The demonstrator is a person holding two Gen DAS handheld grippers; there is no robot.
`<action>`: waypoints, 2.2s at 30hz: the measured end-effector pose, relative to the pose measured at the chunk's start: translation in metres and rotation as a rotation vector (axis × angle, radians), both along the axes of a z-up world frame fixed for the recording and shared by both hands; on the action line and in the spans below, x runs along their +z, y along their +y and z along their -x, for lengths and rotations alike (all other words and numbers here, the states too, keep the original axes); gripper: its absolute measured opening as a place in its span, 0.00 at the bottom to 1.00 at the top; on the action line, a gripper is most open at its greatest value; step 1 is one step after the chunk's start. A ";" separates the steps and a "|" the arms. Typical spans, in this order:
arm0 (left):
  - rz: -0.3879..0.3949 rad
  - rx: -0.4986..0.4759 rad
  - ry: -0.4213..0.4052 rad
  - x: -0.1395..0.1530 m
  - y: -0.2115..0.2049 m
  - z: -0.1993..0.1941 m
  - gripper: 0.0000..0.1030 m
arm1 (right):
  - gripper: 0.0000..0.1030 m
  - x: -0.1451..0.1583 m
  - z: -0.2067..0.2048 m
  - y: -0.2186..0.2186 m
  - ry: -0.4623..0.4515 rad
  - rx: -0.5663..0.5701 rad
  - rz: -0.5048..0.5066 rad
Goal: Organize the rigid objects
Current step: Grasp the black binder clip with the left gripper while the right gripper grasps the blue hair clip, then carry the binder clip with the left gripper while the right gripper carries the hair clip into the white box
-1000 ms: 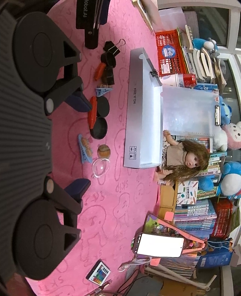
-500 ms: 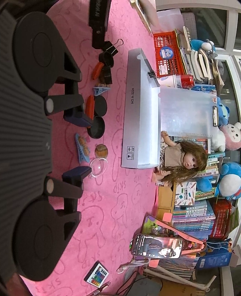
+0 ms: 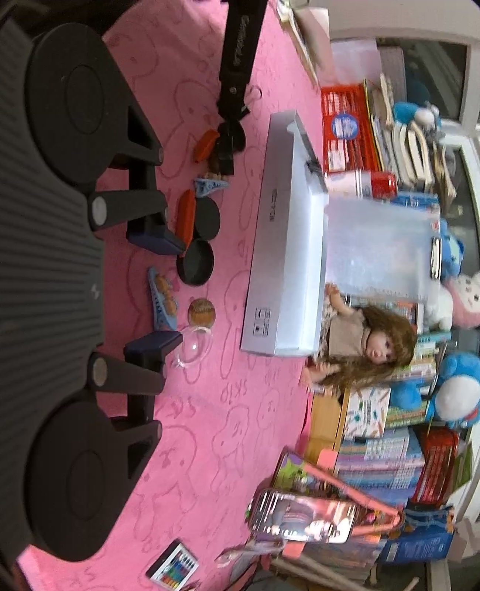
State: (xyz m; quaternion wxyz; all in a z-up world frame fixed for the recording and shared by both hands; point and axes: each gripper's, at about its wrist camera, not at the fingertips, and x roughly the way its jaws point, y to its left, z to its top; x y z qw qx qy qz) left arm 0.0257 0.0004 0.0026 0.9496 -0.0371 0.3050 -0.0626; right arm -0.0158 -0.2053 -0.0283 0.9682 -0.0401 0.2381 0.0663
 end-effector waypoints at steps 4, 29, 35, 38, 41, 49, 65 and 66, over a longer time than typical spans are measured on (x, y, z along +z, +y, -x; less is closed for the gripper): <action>0.013 0.005 -0.007 -0.002 0.004 -0.003 0.44 | 0.52 -0.001 0.000 -0.007 0.001 0.030 -0.013; 0.000 -0.007 -0.028 0.005 0.003 0.005 0.18 | 0.37 0.011 0.002 -0.003 -0.034 -0.023 -0.040; 0.008 0.003 -0.045 0.013 0.006 0.005 0.18 | 0.37 0.019 0.000 -0.004 -0.042 -0.042 -0.062; 0.012 0.003 -0.048 0.017 0.007 0.005 0.18 | 0.37 0.022 -0.002 -0.005 -0.045 -0.048 -0.070; 0.015 0.001 -0.049 0.022 0.007 0.003 0.18 | 0.37 0.024 -0.005 -0.005 -0.042 -0.051 -0.084; 0.023 -0.010 -0.058 0.036 0.003 -0.008 0.18 | 0.37 0.034 -0.020 -0.007 -0.029 -0.076 -0.141; -0.011 -0.027 -0.087 0.069 -0.015 -0.083 0.18 | 0.37 0.064 -0.101 -0.011 0.048 -0.112 -0.251; -0.005 -0.022 -0.085 0.070 -0.015 -0.091 0.18 | 0.37 0.066 -0.108 -0.011 0.052 -0.113 -0.257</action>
